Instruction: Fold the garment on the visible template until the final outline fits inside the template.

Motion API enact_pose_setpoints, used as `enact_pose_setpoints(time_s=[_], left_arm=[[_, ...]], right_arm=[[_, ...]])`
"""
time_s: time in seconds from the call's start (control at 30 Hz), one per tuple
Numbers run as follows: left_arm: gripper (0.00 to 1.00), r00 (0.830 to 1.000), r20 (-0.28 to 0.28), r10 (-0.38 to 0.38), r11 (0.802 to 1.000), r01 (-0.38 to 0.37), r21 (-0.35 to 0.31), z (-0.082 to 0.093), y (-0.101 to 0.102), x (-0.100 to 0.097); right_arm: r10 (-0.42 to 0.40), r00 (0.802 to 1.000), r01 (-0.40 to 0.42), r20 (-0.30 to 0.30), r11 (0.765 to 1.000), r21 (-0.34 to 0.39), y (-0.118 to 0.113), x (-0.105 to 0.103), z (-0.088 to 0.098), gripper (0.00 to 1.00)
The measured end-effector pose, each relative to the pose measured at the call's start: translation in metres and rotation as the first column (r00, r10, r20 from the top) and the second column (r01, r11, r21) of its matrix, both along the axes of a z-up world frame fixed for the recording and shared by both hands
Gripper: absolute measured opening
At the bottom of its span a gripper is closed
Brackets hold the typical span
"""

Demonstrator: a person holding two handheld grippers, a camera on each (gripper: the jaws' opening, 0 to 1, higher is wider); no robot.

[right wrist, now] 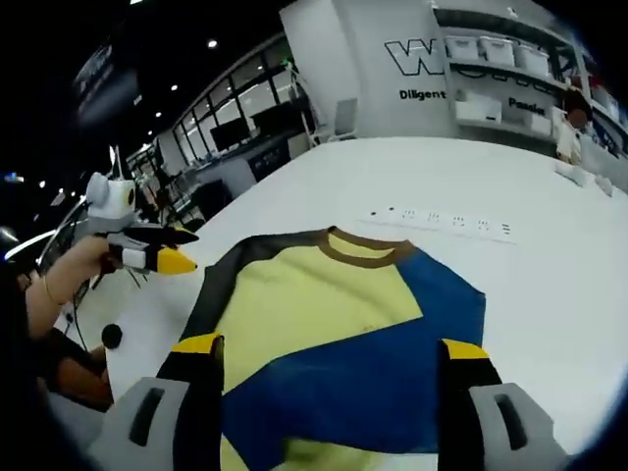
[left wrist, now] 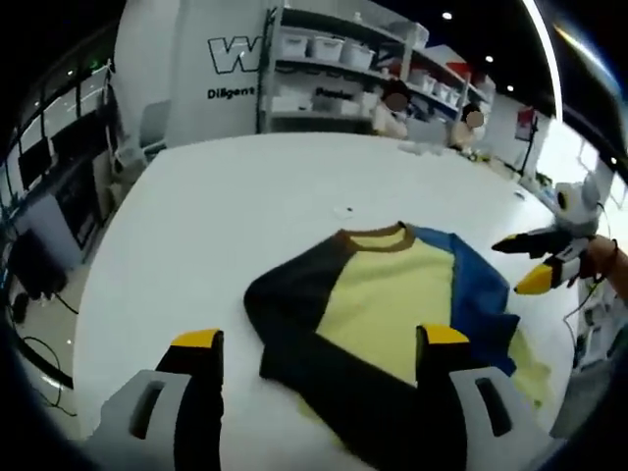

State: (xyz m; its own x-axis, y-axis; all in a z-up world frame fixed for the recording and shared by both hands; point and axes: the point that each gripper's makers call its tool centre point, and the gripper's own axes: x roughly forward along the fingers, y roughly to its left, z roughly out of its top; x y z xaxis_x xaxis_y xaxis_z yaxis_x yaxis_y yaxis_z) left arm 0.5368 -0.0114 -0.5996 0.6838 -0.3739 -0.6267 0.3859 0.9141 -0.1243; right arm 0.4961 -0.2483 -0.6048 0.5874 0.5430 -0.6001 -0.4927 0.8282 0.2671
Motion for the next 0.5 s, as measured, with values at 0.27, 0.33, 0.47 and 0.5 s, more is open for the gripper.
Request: enact_pose_setpoints(time_s=[0.27, 0.33, 0.47, 0.5], left_arm=[[0.75, 0.999, 0.03, -0.029, 0.999, 0.028, 0.029, 0.004, -0.007, -0.027], [0.75, 0.999, 0.024, -0.026, 1.0, 0.026, 0.002, 0.003, -0.01, -0.037], [0.77, 1.0, 0.011, -0.022, 1.0, 0.022, -0.009, -0.001, -0.014, -0.054], [0.77, 1.0, 0.013, -0.022, 1.0, 0.023, -0.008, -0.002, -0.016, -0.058]], right_arm=[[0.056, 0.998, -0.056, 0.006, 0.998, -0.007, 0.013, -0.032, 0.009, 0.89], [0.081, 0.997, -0.081, 0.012, 0.996, -0.034, 0.015, -0.039, 0.007, 0.9], [0.111, 0.994, -0.111, 0.01, 0.994, -0.019, 0.023, -0.053, 0.007, 0.92], [0.116, 0.993, -0.116, 0.011, 0.993, -0.024, 0.025, -0.055, 0.006, 0.92]])
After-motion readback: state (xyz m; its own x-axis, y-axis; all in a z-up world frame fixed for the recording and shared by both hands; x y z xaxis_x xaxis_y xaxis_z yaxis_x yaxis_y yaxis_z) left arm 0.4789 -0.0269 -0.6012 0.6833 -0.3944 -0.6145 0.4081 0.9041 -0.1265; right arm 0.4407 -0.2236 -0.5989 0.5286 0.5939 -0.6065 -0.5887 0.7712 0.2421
